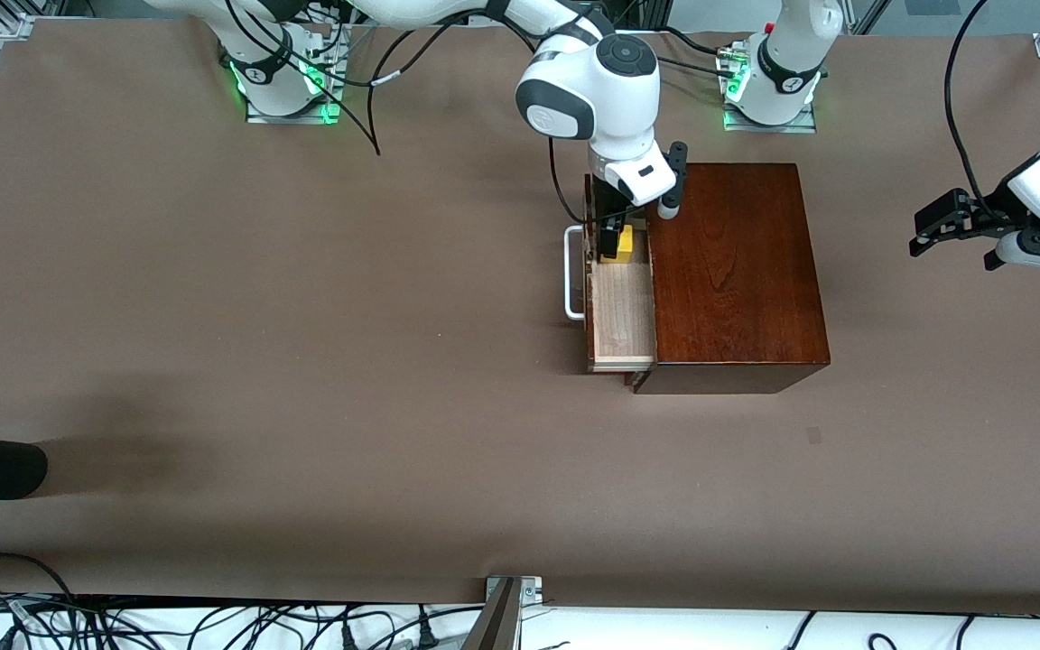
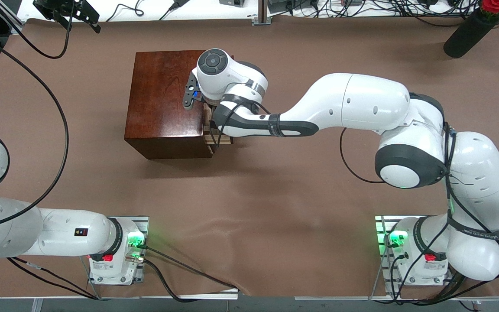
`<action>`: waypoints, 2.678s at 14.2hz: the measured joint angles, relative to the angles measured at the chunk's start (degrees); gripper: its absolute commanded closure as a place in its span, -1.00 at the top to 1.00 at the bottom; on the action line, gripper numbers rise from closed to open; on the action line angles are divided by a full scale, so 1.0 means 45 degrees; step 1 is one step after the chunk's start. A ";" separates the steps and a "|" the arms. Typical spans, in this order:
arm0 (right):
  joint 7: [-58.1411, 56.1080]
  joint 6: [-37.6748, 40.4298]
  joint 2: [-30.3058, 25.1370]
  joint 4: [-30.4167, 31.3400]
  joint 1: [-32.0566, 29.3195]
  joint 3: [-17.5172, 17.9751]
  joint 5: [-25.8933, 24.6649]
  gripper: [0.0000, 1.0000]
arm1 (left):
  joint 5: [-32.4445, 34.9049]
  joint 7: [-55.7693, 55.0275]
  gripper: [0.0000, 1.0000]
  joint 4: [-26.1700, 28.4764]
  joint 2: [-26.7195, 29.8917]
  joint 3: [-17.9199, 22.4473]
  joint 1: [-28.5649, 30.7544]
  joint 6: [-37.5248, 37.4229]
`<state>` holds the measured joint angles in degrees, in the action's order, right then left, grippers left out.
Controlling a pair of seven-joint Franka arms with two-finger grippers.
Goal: Open drawer, take yellow block, close drawer
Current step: 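Close the right gripper on the yellow cube in the drawer, then lift the yellow cube out and carry it beside the box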
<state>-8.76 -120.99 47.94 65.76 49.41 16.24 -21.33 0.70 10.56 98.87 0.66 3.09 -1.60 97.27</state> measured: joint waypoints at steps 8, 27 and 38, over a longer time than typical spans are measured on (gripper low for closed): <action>-0.0309 -0.0025 0.0140 -0.0161 0.0017 -0.0007 -0.0855 -1.00 | 0.0000 -0.0046 1.00 -0.0001 0.0000 -0.0021 -0.0007 -0.0111; 0.1586 0.6700 -0.4382 -0.1910 -0.4443 -0.1241 0.2353 -1.00 | 0.0000 -0.0075 1.00 -0.0284 -0.0002 -0.0257 -0.0136 -0.0119; 0.1497 0.2828 -0.8816 0.8540 -1.0005 -0.1300 0.4119 -1.00 | 0.0000 -0.0085 1.00 -0.0286 -0.0015 -0.0286 -0.0139 -0.0215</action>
<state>-2.02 -108.26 8.26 104.19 4.39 10.39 -2.80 0.70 10.18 97.59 0.60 1.80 -2.23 96.30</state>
